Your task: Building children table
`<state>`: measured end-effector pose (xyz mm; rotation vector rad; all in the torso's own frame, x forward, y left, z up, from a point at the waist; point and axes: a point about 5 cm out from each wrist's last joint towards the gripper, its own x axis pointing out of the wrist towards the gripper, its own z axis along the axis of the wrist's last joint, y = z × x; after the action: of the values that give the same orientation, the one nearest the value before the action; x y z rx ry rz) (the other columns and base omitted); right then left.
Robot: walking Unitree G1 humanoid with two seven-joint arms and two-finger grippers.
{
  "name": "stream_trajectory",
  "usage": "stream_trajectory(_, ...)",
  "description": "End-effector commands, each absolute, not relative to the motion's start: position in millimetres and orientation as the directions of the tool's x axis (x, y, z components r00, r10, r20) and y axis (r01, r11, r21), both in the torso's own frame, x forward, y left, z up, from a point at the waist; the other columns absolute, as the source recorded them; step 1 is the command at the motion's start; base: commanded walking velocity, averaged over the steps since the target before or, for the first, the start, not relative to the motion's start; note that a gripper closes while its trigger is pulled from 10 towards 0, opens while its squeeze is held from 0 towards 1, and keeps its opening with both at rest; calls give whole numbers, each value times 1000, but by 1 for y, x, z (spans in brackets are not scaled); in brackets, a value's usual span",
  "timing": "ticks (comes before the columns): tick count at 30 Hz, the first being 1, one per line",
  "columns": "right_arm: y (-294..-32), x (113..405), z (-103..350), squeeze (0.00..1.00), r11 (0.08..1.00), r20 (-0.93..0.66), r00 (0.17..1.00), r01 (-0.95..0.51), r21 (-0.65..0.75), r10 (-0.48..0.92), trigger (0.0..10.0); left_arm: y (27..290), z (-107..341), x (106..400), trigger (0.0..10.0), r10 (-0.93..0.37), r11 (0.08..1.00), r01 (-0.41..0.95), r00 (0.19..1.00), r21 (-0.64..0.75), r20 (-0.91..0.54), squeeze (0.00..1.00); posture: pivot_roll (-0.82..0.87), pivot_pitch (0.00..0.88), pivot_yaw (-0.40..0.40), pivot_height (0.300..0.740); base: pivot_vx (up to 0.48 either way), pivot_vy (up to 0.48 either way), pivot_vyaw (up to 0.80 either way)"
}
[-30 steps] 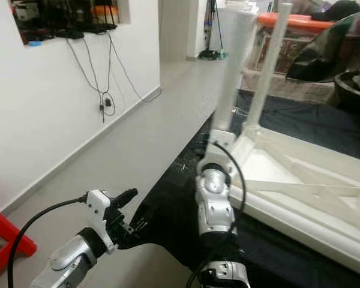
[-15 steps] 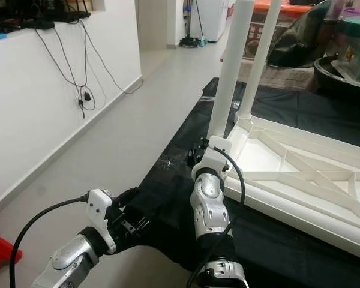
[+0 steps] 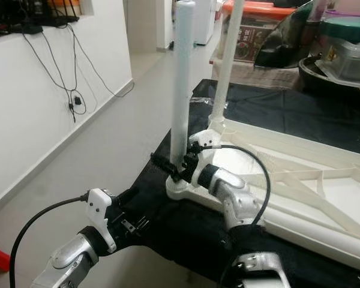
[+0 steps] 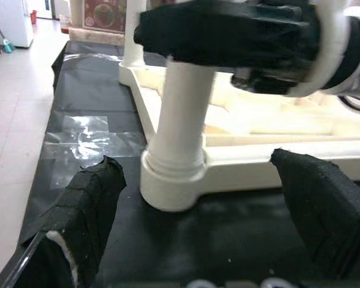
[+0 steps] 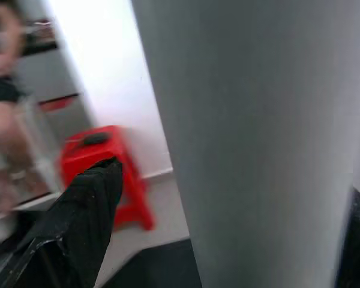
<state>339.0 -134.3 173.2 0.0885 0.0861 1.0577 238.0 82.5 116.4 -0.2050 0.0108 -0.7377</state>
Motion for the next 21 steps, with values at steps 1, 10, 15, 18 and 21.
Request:
stream_trajectory(1, -119, 337, 168, 0, 339, -66, 334, -934, 115, 940, 10000, 84, 114, 238, 10000, -667, 725, 663, 744, -186, 52, 0, 76, 0, -18, 740, 0, 0, 0)
stream_trajectory(10, -108, 342, 164, 0, 221, -150, 209, -973, 66, 966, 0, 83, 113, 237, 10000, -667, 724, 663, 743, -189, 51, 0, 81, 0, -25, 740, 0, 0, 0)
stream_trajectory(15, -107, 342, 163, 0, 219, -159, 208, -974, 52, 965, 0, 83, 112, 236, 10000, -668, 724, 664, 743, -190, 51, 0, 81, 0, -25, 740, 0, 0, 0)
stream_trajectory(18, -107, 340, 164, 0, 227, -133, 220, -973, 39, 966, 0, 83, 112, 236, 10000, -668, 723, 664, 742, -191, 50, 0, 77, 0, -23, 740, 0, 0, 0)
stream_trajectory(21, -106, 339, 165, 0, 244, -102, 239, -969, 35, 966, 0, 83, 112, 236, 10000, -669, 722, 664, 742, -192, 49, 0, 74, 0, -20, 740, 0, 0, 0)
